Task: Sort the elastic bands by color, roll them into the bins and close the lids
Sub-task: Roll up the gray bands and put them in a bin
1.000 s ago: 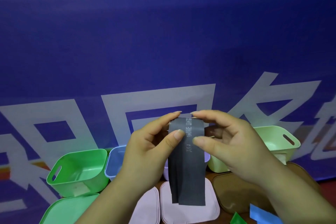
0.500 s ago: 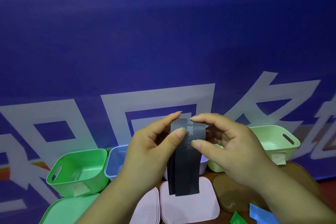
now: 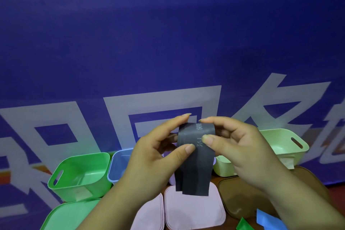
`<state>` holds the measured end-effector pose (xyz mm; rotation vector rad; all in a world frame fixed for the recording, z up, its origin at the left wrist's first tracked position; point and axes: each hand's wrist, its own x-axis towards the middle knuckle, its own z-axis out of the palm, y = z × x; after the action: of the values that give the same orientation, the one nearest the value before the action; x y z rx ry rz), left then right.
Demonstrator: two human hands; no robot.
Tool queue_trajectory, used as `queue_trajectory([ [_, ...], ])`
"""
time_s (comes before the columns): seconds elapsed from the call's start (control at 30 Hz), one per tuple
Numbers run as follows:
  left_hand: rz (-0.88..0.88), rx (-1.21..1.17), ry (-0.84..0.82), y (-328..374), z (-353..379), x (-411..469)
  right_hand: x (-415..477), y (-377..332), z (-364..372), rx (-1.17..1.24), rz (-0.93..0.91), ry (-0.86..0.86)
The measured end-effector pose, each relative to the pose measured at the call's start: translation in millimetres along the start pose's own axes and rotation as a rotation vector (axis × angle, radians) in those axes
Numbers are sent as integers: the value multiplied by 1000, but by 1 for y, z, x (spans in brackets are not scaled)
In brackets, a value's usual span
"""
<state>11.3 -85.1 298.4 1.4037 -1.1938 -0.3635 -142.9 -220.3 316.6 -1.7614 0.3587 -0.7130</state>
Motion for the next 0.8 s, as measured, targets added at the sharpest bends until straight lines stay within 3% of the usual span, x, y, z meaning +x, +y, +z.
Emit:
queue_trajectory([
  [0.27,31,7,31,-2,0,0,1,0,2,44,28,3],
  [0.53,-32,10,57,-2,5,-1,-2,6,0,-56,-108,24],
  [0.8,-85,12,123,1,9,0,-1,14,4,-313,-244,51],
])
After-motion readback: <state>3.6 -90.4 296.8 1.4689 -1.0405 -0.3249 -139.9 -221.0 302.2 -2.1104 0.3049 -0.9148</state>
